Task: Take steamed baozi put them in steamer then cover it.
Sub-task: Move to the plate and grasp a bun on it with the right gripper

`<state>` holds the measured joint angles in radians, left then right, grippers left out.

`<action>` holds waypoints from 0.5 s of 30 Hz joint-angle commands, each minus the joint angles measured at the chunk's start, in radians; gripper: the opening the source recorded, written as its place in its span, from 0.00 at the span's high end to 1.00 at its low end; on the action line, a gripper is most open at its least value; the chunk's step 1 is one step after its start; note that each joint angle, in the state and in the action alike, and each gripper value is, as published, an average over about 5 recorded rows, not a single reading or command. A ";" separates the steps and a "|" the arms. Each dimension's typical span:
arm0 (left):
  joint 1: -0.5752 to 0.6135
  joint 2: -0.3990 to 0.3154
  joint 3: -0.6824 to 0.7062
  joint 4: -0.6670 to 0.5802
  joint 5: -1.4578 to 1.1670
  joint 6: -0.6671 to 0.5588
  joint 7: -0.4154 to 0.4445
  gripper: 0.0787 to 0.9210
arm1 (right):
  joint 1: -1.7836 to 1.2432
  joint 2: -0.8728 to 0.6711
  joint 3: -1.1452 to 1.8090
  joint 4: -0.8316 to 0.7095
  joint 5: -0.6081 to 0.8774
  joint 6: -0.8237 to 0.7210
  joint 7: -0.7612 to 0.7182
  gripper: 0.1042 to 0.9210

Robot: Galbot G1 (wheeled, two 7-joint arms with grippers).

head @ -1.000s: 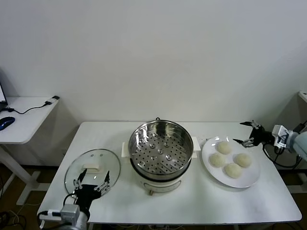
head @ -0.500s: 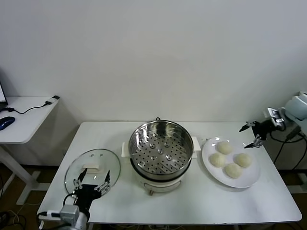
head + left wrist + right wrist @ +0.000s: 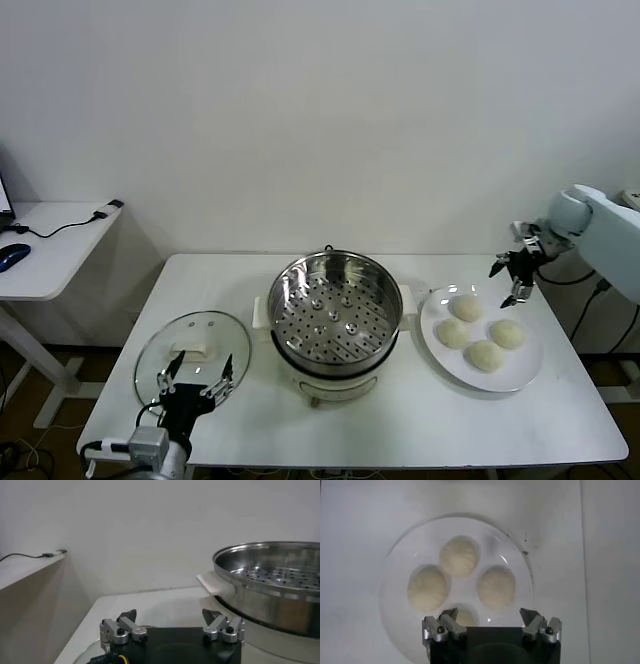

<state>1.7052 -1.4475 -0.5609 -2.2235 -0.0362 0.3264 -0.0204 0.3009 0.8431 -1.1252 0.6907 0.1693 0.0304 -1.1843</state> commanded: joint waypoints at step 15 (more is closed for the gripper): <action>0.026 -0.012 -0.001 0.003 -0.002 -0.014 -0.002 0.12 | -0.131 0.169 0.123 -0.228 -0.112 -0.002 0.045 0.12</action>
<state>1.7270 -1.4584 -0.5626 -2.2216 -0.0379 0.3130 -0.0220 0.1923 0.9746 -1.0276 0.5219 0.0798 0.0332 -1.1460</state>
